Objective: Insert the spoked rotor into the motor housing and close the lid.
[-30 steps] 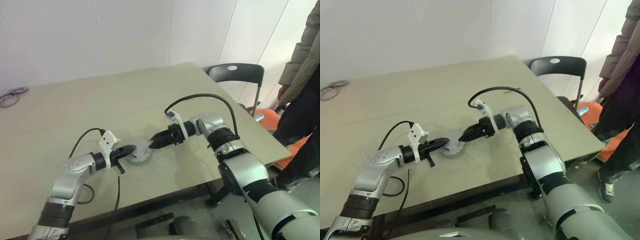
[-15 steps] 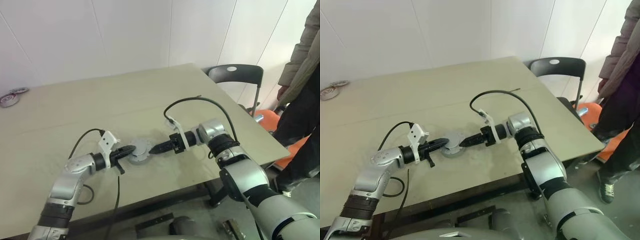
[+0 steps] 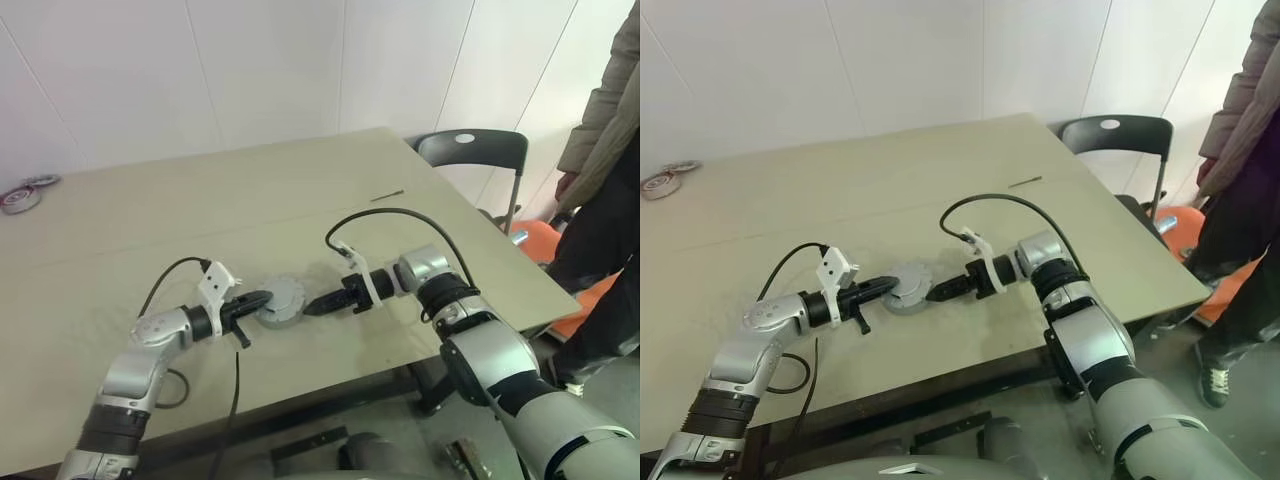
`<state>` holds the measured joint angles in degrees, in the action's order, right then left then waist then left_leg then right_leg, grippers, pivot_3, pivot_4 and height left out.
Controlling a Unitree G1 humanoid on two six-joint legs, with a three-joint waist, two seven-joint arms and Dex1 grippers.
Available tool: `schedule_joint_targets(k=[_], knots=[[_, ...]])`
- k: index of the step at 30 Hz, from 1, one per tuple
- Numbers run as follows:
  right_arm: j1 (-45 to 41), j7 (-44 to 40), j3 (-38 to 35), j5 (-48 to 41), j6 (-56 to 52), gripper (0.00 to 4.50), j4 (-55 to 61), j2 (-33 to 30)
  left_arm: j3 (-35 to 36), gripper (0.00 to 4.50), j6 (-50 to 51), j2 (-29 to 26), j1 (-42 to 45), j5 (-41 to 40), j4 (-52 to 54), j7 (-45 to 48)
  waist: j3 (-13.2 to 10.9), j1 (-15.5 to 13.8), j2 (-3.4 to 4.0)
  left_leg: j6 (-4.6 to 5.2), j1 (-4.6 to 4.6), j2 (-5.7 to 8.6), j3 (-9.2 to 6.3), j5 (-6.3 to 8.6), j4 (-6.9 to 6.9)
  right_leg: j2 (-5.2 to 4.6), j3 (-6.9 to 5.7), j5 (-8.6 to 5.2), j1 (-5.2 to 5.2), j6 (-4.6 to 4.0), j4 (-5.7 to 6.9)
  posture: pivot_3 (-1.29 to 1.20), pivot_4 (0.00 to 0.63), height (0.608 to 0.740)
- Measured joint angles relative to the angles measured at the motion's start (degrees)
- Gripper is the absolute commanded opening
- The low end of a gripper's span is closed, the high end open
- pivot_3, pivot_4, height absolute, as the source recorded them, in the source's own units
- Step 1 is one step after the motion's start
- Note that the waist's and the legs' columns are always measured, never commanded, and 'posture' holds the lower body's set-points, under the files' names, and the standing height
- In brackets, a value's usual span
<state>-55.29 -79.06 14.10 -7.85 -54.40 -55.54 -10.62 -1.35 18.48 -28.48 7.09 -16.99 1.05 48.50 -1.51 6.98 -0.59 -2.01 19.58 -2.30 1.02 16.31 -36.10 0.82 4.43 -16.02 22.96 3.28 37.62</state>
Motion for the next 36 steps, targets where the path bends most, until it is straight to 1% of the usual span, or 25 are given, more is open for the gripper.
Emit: schedule_joint_targets(k=[9, 17, 26, 29, 32, 36], knots=[[-0.32, 2.42, -1.51, -0.28, 0.14, 4.49, -1.61, 1.98, 0.12, 0.0, 0.0, -0.01, -0.41, 0.08, -0.18, -0.28, 0.03, 0.29, -0.04, 0.0, -0.15, -0.08, -0.03, 0.0, -0.02, 0.11, 0.01, -0.01, -0.25, 0.0, 0.03, 0.0, 0.0, 0.74], [-1.59, 5.47, -2.2, -0.27, -0.25, 4.49, -2.35, 5.27, 0.42, 0.0, -0.03, -0.01, -0.68, 0.08, -0.12, -0.55, 0.03, 0.33, -0.04, 0.0, -0.17, -0.22, -0.06, 0.0, -0.02, 0.33, 0.02, 0.0, -0.21, -0.02, 0.21, 0.0, 0.0, 0.74], [-2.34, 7.53, -3.0, -0.22, -0.71, 4.49, -3.26, 6.73, 0.41, 0.0, -0.08, 0.0, -0.7, 0.11, -0.14, -0.82, 0.04, 0.55, -0.05, 0.0, -0.18, -0.3, -0.01, 0.0, -0.02, 0.41, 0.07, -0.01, -0.2, -0.04, 0.34, 0.0, 0.0, 0.74], [-3.26, 9.16, -4.47, -0.33, -1.61, 4.49, -4.68, 7.66, 0.4, 0.0, -0.17, 0.05, -0.72, 0.11, -0.14, -0.88, 0.03, 0.63, -0.05, 0.0, -0.19, -0.37, -0.01, 0.0, -0.01, 0.5, 0.07, 0.0, -0.18, -0.07, 0.39, 0.0, 0.0, 0.74], [-4.03, 12.03, -7.56, -0.92, -2.09, 4.49, -6.77, 9.07, 0.39, 0.0, -0.27, 0.37, -0.73, 0.13, -0.18, -1.05, 0.03, 0.79, -0.05, 0.0, -0.19, -0.42, -0.01, 0.0, -0.01, 0.55, 0.08, 0.03, -0.18, -0.13, 0.41, 0.0, 0.0, 0.74], [-4.28, 13.6, -9.3, -1.41, -2.07, 4.49, -7.79, 10.01, 0.43, 0.0, -0.37, 0.42, -0.75, 0.12, -0.19, -1.14, 0.03, 1.54, -0.04, 0.0, -0.18, -0.43, -0.03, 0.0, -0.02, 0.57, 0.11, 0.05, -0.18, -0.16, 0.42, 0.0, 0.0, 0.74]])
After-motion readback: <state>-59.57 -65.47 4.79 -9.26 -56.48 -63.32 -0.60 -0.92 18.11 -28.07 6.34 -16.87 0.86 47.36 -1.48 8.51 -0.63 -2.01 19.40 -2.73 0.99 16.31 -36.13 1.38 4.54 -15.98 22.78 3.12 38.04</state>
